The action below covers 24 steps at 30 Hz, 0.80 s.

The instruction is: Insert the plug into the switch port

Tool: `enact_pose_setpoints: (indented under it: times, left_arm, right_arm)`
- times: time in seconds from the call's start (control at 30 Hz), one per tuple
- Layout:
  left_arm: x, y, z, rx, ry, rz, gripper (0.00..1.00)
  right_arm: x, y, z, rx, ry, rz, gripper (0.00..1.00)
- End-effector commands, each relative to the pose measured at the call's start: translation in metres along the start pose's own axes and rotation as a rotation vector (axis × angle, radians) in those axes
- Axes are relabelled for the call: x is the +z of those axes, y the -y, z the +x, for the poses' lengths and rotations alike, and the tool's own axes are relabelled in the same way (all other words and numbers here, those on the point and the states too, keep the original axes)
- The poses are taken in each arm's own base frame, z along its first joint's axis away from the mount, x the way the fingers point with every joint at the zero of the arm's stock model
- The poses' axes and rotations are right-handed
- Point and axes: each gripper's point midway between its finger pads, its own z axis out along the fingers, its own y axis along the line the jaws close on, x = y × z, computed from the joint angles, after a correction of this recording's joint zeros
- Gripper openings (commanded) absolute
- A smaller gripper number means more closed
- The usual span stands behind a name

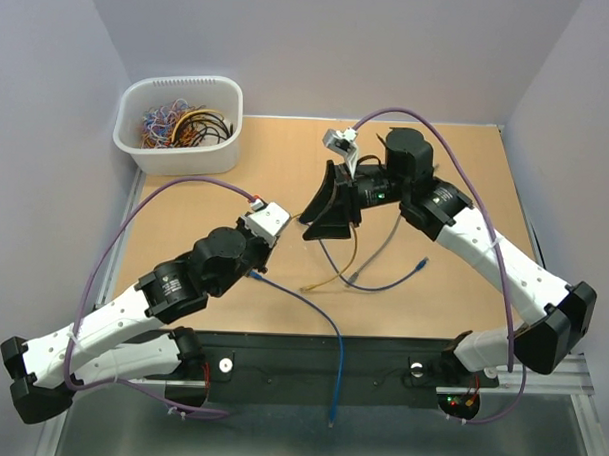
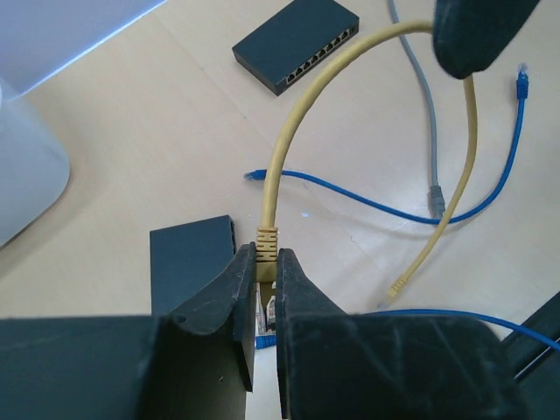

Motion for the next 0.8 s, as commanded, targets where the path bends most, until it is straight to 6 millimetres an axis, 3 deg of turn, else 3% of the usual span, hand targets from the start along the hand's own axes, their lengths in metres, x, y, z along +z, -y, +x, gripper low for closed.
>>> enact_pose_setpoints:
  times: [0.0, 0.03, 0.27, 0.57, 0.77]
  left_arm:
    - [-0.005, 0.001, -0.024, 0.028, 0.076, 0.018, 0.00]
    - [-0.006, 0.001, -0.027, 0.040, 0.084, 0.023, 0.00]
    - [-0.005, 0.006, -0.026, 0.082, 0.078, 0.037, 0.00]
    - [-0.006, 0.015, -0.025, 0.099, 0.082, 0.067, 0.00]
    - [-0.009, 0.009, -0.028, 0.099, 0.094, 0.040, 0.00]
  right_arm:
    - [0.007, 0.014, -0.012, 0.024, 0.028, 0.031, 0.61]
    - [0.011, 0.032, -0.010, 0.053, 0.032, 0.080, 0.58]
    - [0.023, 0.066, -0.005, 0.078, 0.020, 0.131, 0.54]
    - [0.034, 0.093, 0.009, 0.114, -0.016, 0.138, 0.54]
    - [0.036, 0.090, 0.021, 0.153, -0.043, 0.098, 0.52]
